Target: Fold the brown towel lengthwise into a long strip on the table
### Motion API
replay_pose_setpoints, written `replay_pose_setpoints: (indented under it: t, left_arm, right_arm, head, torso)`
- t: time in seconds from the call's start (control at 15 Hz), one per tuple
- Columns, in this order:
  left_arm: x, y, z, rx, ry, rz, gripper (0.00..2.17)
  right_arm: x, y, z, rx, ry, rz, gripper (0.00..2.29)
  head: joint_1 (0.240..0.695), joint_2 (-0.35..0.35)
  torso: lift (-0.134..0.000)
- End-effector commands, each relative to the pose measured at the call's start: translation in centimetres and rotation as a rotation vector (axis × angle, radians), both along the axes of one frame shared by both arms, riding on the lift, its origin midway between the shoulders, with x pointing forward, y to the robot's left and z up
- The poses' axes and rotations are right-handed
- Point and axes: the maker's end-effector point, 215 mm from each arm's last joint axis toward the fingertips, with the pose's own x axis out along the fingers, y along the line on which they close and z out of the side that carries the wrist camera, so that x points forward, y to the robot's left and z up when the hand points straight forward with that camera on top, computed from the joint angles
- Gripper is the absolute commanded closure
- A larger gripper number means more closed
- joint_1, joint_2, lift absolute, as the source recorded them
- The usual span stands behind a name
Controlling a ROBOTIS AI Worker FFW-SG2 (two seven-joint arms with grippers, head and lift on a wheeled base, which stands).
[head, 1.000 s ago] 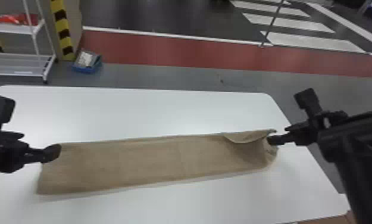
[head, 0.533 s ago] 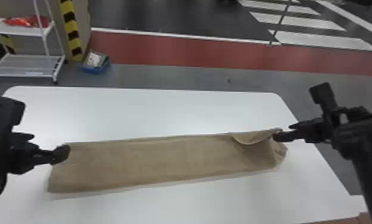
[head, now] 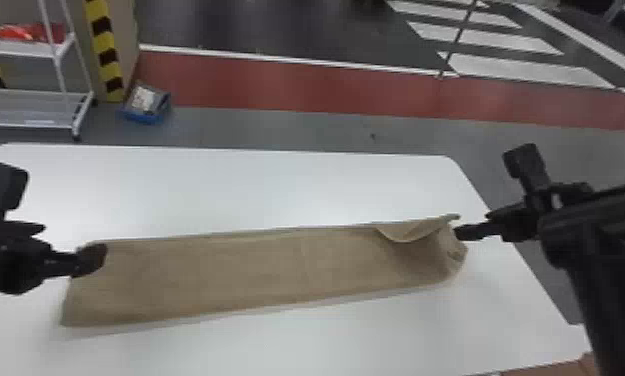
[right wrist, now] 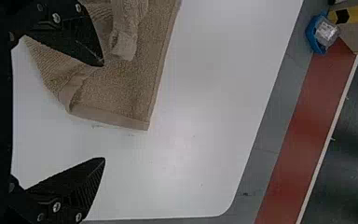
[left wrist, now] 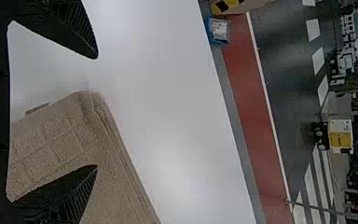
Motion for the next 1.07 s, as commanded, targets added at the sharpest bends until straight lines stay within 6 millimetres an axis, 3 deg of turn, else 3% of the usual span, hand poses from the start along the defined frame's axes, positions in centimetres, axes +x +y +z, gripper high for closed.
replay_pose_setpoints:
  t: [0.0,0.13,0.27,0.53,0.8,1.0]
  left_arm:
    - [-0.2,0.1,0.0,-0.002,-0.002,0.001,0.04]
    - [-0.1,0.2,0.1,-0.002,-0.003,0.005,0.04]
    - [-0.1,-0.2,0.0,-0.003,-0.003,0.001,0.04]
    - [-0.1,-0.5,-0.2,-0.004,0.0,-0.004,0.04]
    - [0.2,-0.9,-0.6,-0.007,0.002,-0.015,0.04]
    - [0.4,-1.1,-0.7,-0.004,-0.003,-0.027,0.05]
  right_arm:
    - [-1.4,2.1,1.0,0.056,0.004,0.053,0.19]
    - [-3.1,3.9,1.5,0.095,0.025,0.109,0.19]
    - [-4.0,4.1,0.7,0.068,0.052,0.11,0.19]
    - [-1.3,3.7,-2.6,-0.036,0.075,0.044,0.19]
    - [1.5,1.3,-3.3,-0.107,0.052,-0.085,0.19]
    - [1.5,-1.3,-2.9,-0.151,0.045,-0.159,0.19]
  head:
    - [0.695,-0.242]
    - [0.695,-0.217]
    - [0.695,-0.204]
    - [0.695,-0.214]
    - [0.695,-0.217]
    - [0.695,-0.237]
  torso:
    - [-0.092]
    - [-0.092]
    - [-0.092]
    - [-0.092]
    - [-0.092]
    - [-0.092]
